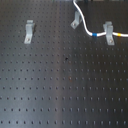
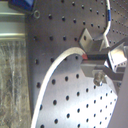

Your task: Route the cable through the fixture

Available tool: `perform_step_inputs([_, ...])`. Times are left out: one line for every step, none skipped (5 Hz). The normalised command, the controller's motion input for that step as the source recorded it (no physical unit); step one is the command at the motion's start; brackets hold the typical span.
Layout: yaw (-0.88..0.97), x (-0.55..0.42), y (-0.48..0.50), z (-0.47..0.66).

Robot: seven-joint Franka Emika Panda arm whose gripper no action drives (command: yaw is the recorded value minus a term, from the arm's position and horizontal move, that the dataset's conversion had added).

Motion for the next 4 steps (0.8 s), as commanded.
perform_step_inputs([0.28, 0.160, -0.233, 0.22])
perform_step_inputs([0.16, -0.083, -0.077, 0.39])
perform_step_inputs([0.07, -0.052, -0.202, 0.28])
perform_step_inputs([0.00, -0.115, -0.135, 0.11])
